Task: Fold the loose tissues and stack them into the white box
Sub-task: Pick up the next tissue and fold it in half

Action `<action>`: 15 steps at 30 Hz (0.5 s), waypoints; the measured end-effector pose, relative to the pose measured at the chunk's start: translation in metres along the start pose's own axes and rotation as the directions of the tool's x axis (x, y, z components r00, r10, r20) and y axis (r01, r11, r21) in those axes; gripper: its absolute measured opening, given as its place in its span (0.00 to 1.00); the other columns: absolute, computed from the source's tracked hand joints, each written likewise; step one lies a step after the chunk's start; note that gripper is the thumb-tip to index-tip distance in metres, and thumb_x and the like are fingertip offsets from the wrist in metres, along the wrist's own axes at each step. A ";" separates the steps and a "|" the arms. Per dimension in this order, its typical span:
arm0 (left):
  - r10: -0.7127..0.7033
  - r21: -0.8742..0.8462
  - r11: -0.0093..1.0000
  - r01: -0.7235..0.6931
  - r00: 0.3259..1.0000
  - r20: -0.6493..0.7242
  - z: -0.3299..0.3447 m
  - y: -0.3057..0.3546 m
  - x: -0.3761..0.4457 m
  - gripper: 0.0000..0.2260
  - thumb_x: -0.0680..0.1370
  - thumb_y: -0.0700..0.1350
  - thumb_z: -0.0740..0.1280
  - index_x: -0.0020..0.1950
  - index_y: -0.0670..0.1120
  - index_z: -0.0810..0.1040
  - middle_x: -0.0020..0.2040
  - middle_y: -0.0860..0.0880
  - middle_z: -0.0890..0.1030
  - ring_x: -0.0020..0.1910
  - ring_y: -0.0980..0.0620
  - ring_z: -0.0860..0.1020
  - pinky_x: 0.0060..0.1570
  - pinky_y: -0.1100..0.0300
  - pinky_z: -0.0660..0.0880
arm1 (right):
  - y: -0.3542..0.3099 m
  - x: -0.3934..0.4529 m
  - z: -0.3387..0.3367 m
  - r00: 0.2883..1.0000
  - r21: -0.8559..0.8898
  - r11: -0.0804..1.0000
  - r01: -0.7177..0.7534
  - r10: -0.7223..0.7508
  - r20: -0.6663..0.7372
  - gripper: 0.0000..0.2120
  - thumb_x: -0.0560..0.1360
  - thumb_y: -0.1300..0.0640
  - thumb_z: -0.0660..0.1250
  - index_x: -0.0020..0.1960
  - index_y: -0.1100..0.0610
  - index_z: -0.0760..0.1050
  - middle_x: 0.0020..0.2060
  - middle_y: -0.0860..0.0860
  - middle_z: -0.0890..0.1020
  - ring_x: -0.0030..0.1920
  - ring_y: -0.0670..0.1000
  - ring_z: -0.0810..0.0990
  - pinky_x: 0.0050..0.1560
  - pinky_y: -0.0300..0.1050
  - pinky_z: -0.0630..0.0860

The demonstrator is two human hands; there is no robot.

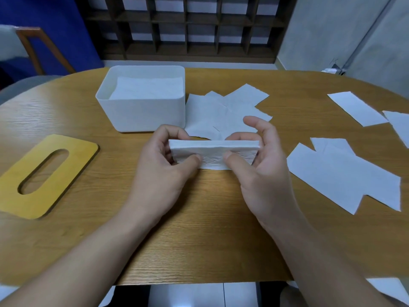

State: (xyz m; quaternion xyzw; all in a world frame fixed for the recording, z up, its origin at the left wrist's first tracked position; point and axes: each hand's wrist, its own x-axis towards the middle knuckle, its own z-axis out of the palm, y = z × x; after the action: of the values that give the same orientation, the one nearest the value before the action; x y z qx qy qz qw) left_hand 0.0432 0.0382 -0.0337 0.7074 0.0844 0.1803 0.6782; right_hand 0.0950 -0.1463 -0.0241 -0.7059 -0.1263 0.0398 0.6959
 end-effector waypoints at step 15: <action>0.051 -0.054 0.997 -0.049 0.998 0.035 0.002 0.006 -0.005 0.19 0.79 0.28 0.73 0.64 0.45 0.75 0.52 0.49 0.84 0.48 0.49 0.83 0.49 0.54 0.79 | -0.003 -0.001 0.005 0.999 -0.014 0.999 -0.041 0.041 -0.005 0.21 0.83 0.46 0.73 0.74 0.41 0.73 0.61 0.42 0.84 0.54 0.54 0.87 0.61 0.65 0.84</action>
State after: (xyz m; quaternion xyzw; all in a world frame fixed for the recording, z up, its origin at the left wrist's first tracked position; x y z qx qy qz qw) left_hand 0.0390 0.0338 -0.0286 0.6942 0.0496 0.1864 0.6935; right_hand 0.0920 -0.1420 -0.0211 -0.7135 -0.1104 0.0516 0.6900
